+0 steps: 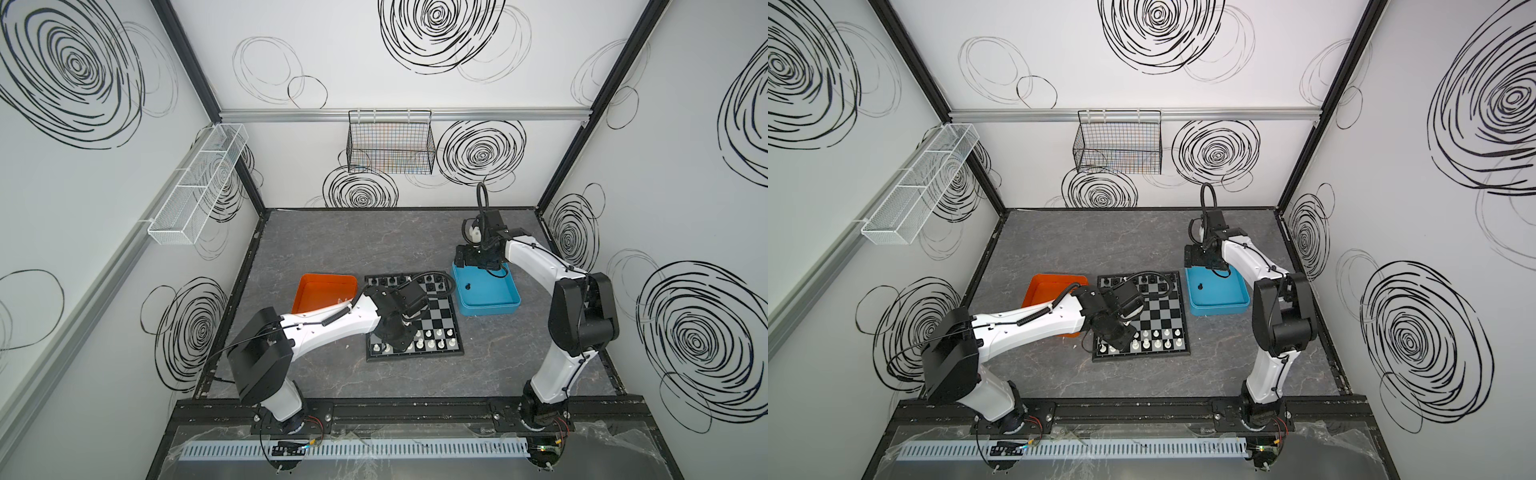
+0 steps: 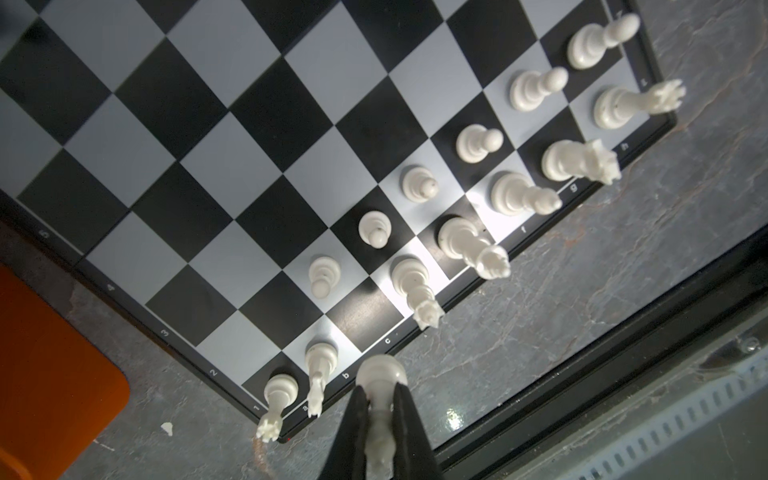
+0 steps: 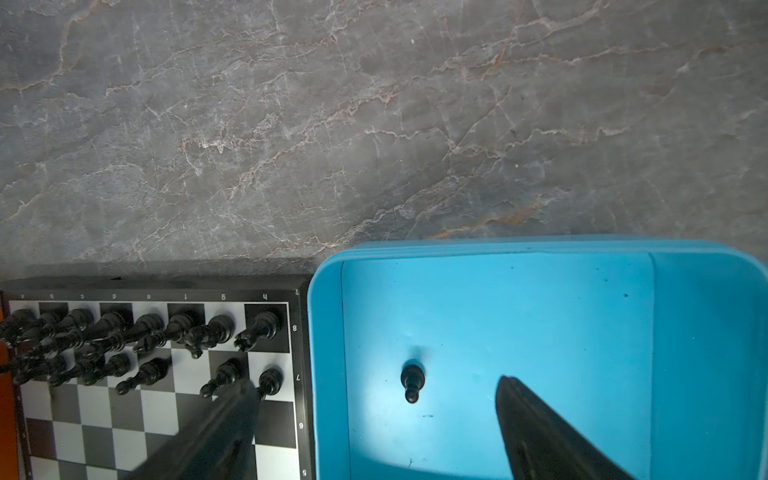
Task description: Set up the chess pieces on the board
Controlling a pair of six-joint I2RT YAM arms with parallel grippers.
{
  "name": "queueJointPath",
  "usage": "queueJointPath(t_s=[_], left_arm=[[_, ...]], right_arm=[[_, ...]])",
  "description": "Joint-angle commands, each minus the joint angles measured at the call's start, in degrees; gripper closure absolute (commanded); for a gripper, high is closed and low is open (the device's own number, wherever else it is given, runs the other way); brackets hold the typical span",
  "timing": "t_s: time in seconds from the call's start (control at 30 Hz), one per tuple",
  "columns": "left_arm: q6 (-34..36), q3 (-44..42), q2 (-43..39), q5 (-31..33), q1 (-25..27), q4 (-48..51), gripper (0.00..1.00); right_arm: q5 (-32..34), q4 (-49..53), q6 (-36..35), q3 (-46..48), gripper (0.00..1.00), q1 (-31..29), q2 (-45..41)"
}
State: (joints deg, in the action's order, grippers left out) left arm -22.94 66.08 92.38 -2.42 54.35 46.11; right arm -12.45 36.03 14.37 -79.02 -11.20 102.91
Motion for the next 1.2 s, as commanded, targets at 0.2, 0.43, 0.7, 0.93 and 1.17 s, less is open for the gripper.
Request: queueJointPath(t_s=[0.2,0.43,0.7,0.93,1.17], left_arm=[[-1.20,-2.51,1.57,1.45,0.23,-3.71,0.92],[-1.32,-2.98,2.35,1.92,0.23,-4.47,0.91],[-1.33,-4.10,2.89,1.98,0.24,-5.30,0.91],[-1.37,-4.28,3.16,2.41,0.26,-5.67,0.91],[-1.32,-4.47,3.58,2.42,0.24,-6.11,0.91]], right_arm=[[0.23,0.24,-0.40,0.09,0.06,0.30,-0.19],[0.06,0.10,-0.43,0.11,0.06,0.40,0.09],[-0.09,0.05,-0.43,0.36,0.06,0.48,0.27],[-0.37,0.09,-0.44,0.18,0.06,0.48,0.46],[-0.34,0.09,-0.41,0.12,0.06,0.48,0.53]])
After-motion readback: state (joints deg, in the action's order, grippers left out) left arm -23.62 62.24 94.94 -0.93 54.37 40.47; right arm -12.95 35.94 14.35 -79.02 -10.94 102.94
